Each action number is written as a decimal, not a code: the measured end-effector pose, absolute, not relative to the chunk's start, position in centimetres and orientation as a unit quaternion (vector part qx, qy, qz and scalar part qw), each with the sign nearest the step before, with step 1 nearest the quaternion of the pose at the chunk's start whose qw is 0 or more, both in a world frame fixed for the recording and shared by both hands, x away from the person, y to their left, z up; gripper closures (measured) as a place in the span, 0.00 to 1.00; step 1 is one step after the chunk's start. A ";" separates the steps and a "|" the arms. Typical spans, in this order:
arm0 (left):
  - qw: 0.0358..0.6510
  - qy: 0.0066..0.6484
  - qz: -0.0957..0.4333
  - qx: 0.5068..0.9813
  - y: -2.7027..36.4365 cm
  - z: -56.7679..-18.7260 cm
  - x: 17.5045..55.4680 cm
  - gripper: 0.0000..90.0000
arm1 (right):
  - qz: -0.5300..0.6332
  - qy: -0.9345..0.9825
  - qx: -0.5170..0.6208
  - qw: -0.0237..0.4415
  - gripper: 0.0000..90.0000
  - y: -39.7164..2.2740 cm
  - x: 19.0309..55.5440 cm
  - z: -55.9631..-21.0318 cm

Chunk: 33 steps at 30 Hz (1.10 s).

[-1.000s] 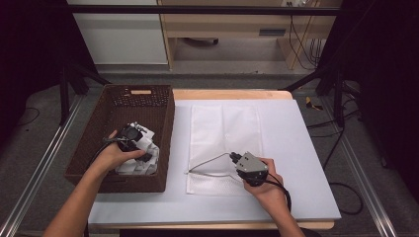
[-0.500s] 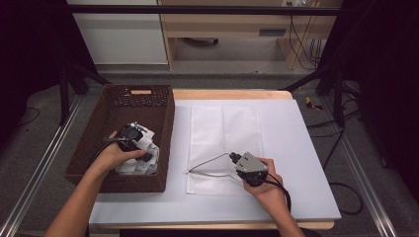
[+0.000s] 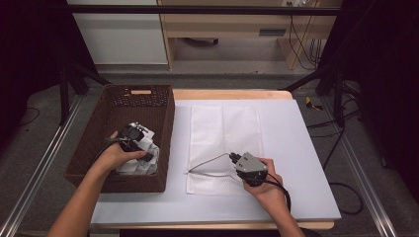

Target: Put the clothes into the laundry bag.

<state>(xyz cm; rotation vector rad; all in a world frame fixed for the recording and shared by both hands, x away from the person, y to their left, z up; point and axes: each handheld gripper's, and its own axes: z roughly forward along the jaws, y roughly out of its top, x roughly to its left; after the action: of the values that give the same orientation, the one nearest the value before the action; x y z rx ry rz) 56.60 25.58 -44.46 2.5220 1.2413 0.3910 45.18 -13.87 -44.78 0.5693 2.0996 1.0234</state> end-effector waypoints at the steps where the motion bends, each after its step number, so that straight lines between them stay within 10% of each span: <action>1: 0.151 0.432 0.136 0.878 25.6 -44.5 56.6 0.00 | 0.397 0.815 0.221 0.360 0.96 -13.9 45.2 -44.8; 19: 0.139 0.432 0.143 0.880 25.4 -44.6 56.6 0.01 | 0.391 0.819 0.219 0.357 0.96 -13.7 45.1 -44.9; 33: 0.135 0.432 0.145 0.880 25.9 -44.1 56.9 0.33 | 0.392 0.819 0.220 0.356 0.96 -13.8 45.1 -44.9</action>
<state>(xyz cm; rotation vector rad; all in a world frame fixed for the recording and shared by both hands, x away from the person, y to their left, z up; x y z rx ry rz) 56.91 25.87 -44.05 2.5495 1.2521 0.4212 45.13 -13.77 -44.90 0.5679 2.1161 1.0135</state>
